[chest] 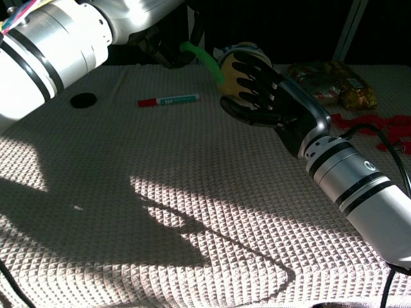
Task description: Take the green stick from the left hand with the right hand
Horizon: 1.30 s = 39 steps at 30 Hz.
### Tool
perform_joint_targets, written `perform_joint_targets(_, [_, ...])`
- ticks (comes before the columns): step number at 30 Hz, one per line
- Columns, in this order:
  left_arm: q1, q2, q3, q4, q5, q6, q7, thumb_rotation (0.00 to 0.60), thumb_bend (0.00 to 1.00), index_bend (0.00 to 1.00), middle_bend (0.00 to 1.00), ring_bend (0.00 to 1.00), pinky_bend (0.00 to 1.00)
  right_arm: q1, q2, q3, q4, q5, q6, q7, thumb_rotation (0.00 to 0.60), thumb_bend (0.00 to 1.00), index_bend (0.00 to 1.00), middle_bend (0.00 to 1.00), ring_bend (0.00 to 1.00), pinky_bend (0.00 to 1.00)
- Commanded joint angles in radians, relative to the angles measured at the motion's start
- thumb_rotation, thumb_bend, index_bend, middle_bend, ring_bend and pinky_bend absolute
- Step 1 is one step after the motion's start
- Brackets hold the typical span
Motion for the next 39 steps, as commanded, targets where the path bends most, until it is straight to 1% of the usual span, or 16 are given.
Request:
perform_joint_targets(1, [0.0, 0.002, 0.006, -0.005, 0.001, 0.006, 0.0, 0.6, 0.36, 0.59, 0.33, 0.17, 0.21, 0.001, 0.0, 0.003, 0.001, 0.01, -0.004, 0.0, 0.6, 0.29, 0.11, 0.01, 0.0, 0.0])
perform_joint_targets(5, [-0.003, 0.003, 0.014, -0.01, 0.002, 0.016, 0.002, 0.6, 0.36, 0.59, 0.33, 0.17, 0.21, 0.003, -0.002, 0.004, 0.001, 0.021, -0.005, -0.008, 0.6, 0.29, 0.12, 0.02, 0.0, 0.0])
perform_joint_targets(8, [-0.007, 0.002, 0.017, -0.013, 0.0, 0.02, 0.006, 0.6, 0.36, 0.59, 0.33, 0.17, 0.21, 0.004, -0.003, 0.0, 0.003, 0.025, -0.008, -0.008, 0.6, 0.29, 0.16, 0.02, 0.0, 0.0])
perform_joint_targets(15, [-0.015, 0.005, 0.021, -0.02, -0.01, 0.027, 0.017, 0.6, 0.36, 0.59, 0.33, 0.17, 0.21, 0.005, -0.021, 0.01, 0.021, 0.045, -0.007, 0.005, 0.6, 0.31, 0.32, 0.04, 0.0, 0.0])
perform_joint_targets(19, [-0.016, 0.002, 0.03, -0.018, -0.014, 0.028, 0.015, 0.6, 0.36, 0.59, 0.33, 0.17, 0.21, 0.011, -0.027, 0.012, 0.028, 0.046, -0.011, 0.022, 0.6, 0.32, 0.34, 0.05, 0.0, 0.0])
perform_joint_targets(25, [-0.016, 0.001, 0.039, -0.008, -0.022, 0.028, -0.003, 0.6, 0.36, 0.59, 0.33, 0.17, 0.21, 0.022, -0.037, 0.026, 0.035, 0.06, -0.021, 0.014, 0.6, 0.33, 0.36, 0.06, 0.0, 0.0])
perform_joint_targets(34, [-0.02, 0.003, 0.047, -0.006, -0.021, 0.028, -0.021, 0.6, 0.36, 0.59, 0.32, 0.17, 0.21, 0.029, -0.042, 0.034, 0.04, 0.077, -0.035, -0.002, 0.6, 0.34, 0.46, 0.09, 0.0, 0.0])
perform_joint_targets(39, [-0.022, 0.003, 0.052, -0.006, -0.019, 0.032, -0.021, 0.6, 0.36, 0.59, 0.32, 0.17, 0.21, 0.029, -0.043, 0.034, 0.041, 0.08, -0.036, 0.0, 0.6, 0.35, 0.47, 0.1, 0.0, 0.0])
